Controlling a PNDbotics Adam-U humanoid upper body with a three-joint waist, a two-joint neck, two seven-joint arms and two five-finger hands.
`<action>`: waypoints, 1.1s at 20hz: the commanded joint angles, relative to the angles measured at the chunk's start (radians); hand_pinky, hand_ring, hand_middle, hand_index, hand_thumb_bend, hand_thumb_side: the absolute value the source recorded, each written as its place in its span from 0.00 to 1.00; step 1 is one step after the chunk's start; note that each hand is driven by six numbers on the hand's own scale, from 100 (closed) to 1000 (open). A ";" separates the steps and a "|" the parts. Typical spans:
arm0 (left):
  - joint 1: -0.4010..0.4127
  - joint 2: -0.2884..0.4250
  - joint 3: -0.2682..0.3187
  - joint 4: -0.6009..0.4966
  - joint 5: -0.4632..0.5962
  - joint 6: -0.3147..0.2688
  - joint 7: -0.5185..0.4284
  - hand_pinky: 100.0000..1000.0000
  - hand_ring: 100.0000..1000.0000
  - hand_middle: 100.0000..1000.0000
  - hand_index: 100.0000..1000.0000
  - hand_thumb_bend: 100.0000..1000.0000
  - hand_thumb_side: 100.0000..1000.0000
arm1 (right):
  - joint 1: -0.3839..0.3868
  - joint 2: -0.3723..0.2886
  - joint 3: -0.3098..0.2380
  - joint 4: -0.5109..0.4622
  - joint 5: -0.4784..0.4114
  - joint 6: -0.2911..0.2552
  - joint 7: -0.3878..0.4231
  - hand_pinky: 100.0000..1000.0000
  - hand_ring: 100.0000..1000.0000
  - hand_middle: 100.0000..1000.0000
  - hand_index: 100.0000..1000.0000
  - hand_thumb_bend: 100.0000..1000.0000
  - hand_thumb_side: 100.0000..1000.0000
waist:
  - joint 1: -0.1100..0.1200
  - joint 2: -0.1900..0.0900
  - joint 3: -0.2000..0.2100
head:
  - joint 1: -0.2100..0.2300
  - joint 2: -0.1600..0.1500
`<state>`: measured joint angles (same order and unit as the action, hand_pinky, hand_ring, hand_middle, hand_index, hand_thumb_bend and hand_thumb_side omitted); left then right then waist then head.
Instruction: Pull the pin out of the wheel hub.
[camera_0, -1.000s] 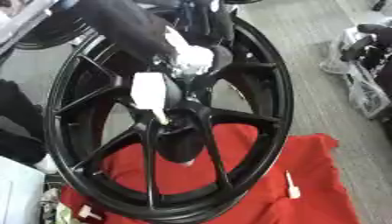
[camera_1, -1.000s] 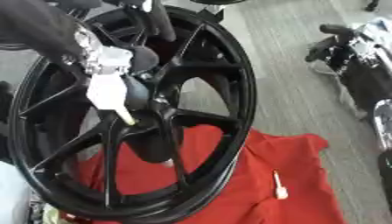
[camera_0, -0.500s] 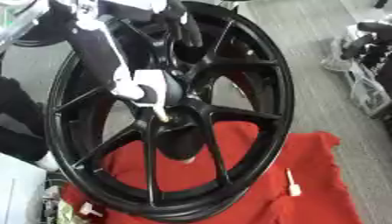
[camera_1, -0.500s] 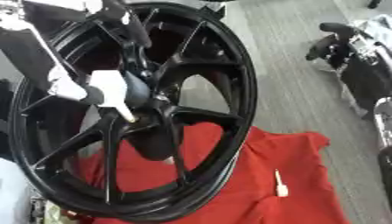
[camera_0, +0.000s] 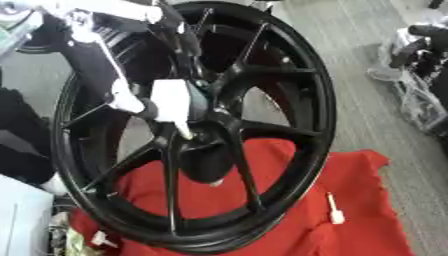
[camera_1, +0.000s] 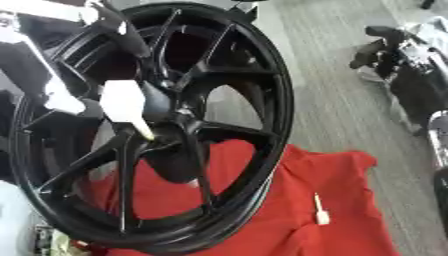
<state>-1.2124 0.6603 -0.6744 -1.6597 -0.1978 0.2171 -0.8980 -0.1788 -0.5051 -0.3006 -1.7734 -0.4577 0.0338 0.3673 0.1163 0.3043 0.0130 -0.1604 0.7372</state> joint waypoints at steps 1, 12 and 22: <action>-0.009 0.027 0.018 0.011 -0.011 0.007 -0.006 0.94 0.86 0.78 0.87 0.41 0.09 | -0.007 -0.030 -0.004 -0.015 0.009 0.004 -0.003 0.92 0.58 0.52 0.79 0.00 0.59 | -0.006 -0.026 -0.002 | 0.002 0.002; 0.004 0.028 0.010 0.016 -0.007 0.036 0.001 0.93 0.85 0.76 0.85 0.49 0.45 | -0.009 -0.030 -0.003 -0.013 0.014 0.009 -0.006 0.92 0.58 0.52 0.79 0.00 0.60 | -0.004 -0.025 -0.005 | 0.007 0.005; 0.006 0.020 0.000 0.029 -0.034 0.028 -0.005 0.93 0.85 0.75 0.84 0.52 0.41 | -0.010 -0.028 -0.003 -0.013 0.014 0.012 -0.005 0.92 0.58 0.52 0.79 0.00 0.60 | -0.004 -0.024 -0.007 | 0.007 0.005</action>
<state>-1.1920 0.6601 -0.6845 -1.6271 -0.2270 0.2405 -0.8934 -0.1798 -0.5052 -0.3005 -1.7732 -0.4447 0.0441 0.3613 0.1176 0.3043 0.0071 -0.1545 0.7444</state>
